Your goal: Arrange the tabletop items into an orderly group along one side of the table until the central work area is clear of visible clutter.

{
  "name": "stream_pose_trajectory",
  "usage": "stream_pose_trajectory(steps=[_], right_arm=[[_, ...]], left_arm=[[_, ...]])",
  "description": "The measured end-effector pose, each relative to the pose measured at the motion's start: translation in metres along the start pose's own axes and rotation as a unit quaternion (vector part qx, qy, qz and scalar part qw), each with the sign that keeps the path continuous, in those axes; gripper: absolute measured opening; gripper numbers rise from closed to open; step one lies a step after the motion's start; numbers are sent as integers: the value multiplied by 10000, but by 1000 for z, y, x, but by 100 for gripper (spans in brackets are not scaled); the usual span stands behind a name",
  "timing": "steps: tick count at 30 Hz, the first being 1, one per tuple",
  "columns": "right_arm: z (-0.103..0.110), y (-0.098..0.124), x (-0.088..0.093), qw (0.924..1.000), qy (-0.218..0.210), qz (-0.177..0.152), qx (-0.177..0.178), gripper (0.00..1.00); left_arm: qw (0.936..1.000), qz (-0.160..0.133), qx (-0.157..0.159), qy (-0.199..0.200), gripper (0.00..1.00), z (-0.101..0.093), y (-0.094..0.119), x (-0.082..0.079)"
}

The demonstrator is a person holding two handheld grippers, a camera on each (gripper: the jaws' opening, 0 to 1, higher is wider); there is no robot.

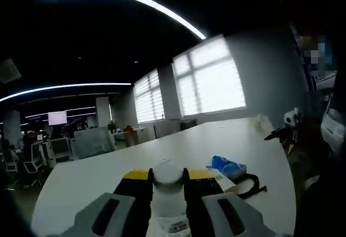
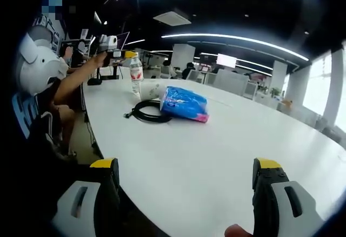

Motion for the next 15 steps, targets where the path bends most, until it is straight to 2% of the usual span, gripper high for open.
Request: stream_pose_trajectory(steps=[7,15], right_arm=[[-1,0,1,10000,-22,-1,14,100],[-2,0,0,10000,-23,-32,7,100]], left_arm=[[9998,181,69,-34,20,2,-13,-3],[9995,294,-37,76,20,5,-24,-3]])
Point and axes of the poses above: the point that each gripper's makers call its tool centre point, and the gripper's own axes: y roughly backward along the fingers, z roughly to its left, x roughly out of its underside, the point moved 3 cm from there along y, roughly backward along the fingers, and after that the axes turned 9 degrees about z, right-handed, at the moved point
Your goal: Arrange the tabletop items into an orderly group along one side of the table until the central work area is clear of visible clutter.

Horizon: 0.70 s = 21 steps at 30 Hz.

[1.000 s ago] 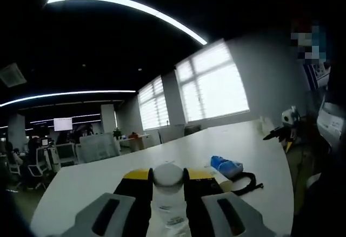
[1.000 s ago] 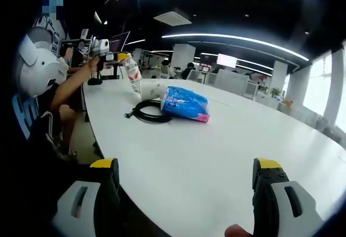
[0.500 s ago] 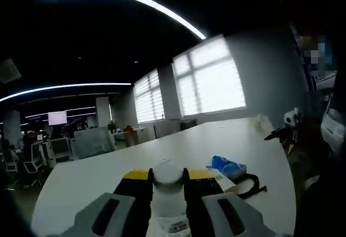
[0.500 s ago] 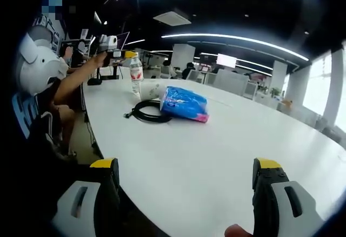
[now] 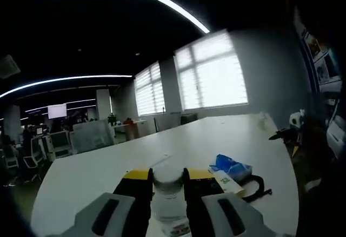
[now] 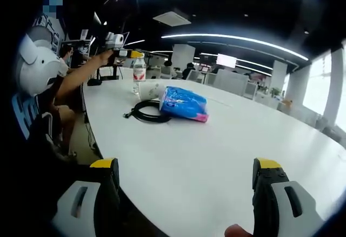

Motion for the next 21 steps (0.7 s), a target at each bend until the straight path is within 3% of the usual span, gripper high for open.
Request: stream_pose_trajectory(steps=[21], right_arm=[[-2,3,10,9999,-103,82,57,100]], left_arm=[[9999,141,-12,-11,20,1,-11,-1]])
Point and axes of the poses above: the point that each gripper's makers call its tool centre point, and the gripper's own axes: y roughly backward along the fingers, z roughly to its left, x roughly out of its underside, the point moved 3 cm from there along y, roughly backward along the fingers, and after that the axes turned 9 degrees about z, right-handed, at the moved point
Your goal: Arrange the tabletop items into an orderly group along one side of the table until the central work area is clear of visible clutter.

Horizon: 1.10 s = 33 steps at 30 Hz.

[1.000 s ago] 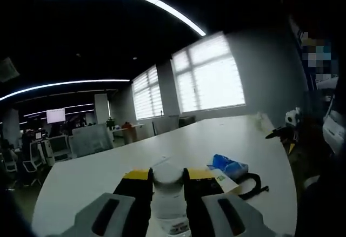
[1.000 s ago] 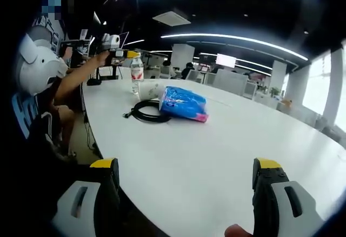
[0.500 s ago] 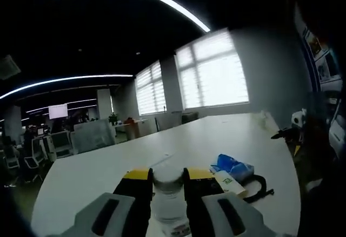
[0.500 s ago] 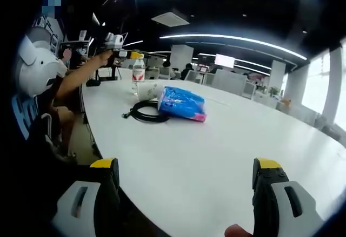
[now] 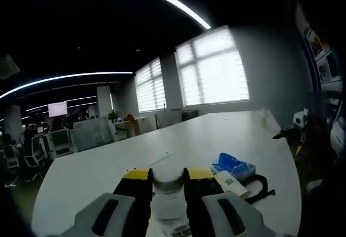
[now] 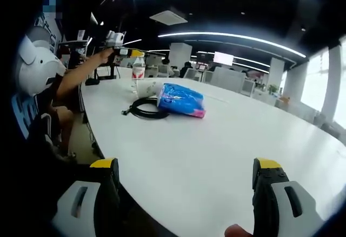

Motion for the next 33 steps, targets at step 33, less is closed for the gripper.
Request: stream_pose_trajectory(steps=[33], right_arm=[[4,-1,2,10000,-12,10,-9,100]], left_arm=[[9958,-230,737,-496,55,-22,17,1]])
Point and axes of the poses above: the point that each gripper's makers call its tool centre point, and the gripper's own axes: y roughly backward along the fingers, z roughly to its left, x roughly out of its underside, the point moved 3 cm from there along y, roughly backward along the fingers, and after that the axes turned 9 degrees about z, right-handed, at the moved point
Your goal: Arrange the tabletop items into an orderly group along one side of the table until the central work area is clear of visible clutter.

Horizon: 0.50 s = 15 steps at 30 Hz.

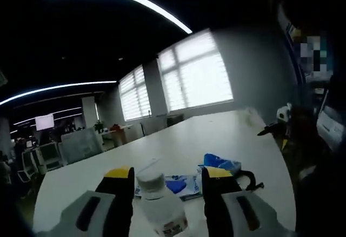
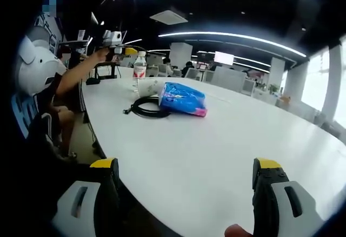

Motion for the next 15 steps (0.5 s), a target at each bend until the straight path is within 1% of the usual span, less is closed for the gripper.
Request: stream_pose_trajectory(steps=[4,6,8,9,11,14,15], right_arm=[[1,1,0,10000,-2,12,10,100],[1,1,1,10000,-7,18,12,100],[1,1,1,10000,0,28,19,100],[1,1,1,10000,-3,30,22,100],[2,1,1,10000,-7,23,18,100],[2,1,1,10000,-1,30,13,100],[3,1,1,10000,-2,32,13,100]], left_arm=[[9998,73,105,-123,66,-5,-1,8],[9994,259,241,-48,78,-9,-2,17],[9992,342,178,-81,92,-9,-4,22],[9989,395,185,-143,96,-11,-4,25],[9988,417,205,-126,100,-11,-4,26],[9983,449,366,22,100,-15,-3,29],[9983,453,369,28,100,-15,-3,29]])
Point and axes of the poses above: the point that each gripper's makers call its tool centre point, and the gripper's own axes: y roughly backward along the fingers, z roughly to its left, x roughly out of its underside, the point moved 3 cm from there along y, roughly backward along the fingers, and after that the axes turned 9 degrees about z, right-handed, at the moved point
